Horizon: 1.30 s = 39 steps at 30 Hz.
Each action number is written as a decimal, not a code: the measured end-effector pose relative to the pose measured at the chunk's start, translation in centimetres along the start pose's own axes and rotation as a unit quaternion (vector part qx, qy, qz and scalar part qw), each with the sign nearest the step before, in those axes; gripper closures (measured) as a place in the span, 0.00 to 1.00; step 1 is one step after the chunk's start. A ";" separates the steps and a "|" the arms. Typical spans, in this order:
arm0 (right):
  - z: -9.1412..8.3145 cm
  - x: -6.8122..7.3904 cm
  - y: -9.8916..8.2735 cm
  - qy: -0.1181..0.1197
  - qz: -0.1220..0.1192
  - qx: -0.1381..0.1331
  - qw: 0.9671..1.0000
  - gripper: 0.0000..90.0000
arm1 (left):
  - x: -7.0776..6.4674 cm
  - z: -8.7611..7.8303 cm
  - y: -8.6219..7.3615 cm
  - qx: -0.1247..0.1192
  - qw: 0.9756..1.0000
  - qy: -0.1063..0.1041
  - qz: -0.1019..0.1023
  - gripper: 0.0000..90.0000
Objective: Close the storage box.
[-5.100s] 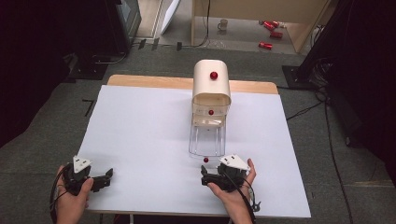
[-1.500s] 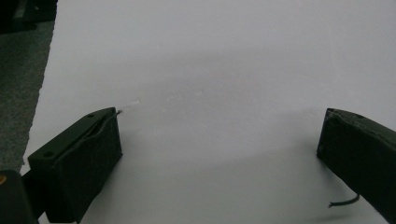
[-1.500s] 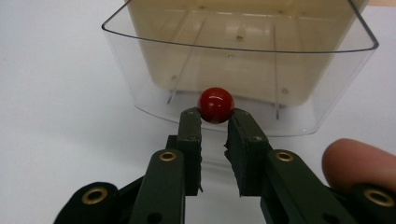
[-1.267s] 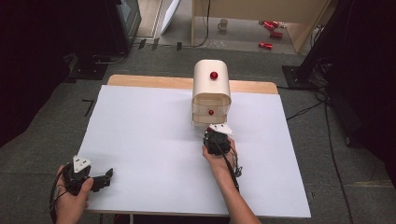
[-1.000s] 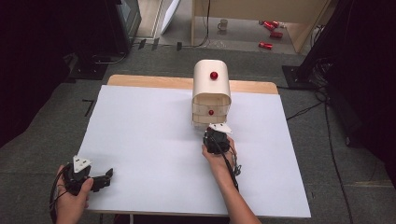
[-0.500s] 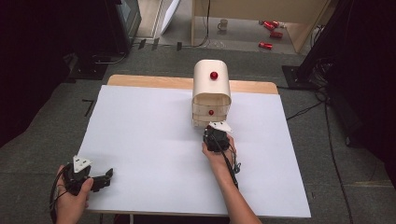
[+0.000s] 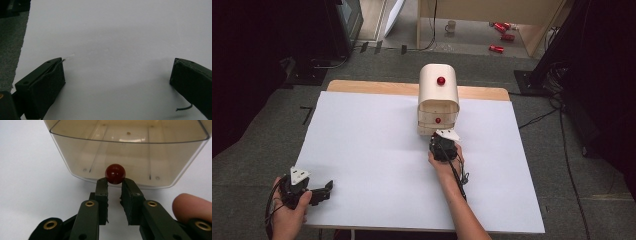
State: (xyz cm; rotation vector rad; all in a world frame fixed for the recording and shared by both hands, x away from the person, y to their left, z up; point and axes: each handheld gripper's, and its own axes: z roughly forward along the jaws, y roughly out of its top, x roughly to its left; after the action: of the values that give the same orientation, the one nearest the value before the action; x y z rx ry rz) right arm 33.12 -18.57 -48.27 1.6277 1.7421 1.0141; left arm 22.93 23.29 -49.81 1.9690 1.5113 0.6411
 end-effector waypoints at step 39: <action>-5.8 -7.7 -1.8 -0.011 -0.023 0.030 0.999 0.13 | 0.0 0.0 0.0 0.000 1.000 0.001 0.001 0.00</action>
State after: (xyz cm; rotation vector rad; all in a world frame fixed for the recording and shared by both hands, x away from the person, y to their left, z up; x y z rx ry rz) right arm 28.30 -27.10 -47.20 1.6226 1.8033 0.9275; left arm 22.90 23.29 -49.81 1.9709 1.5109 0.6425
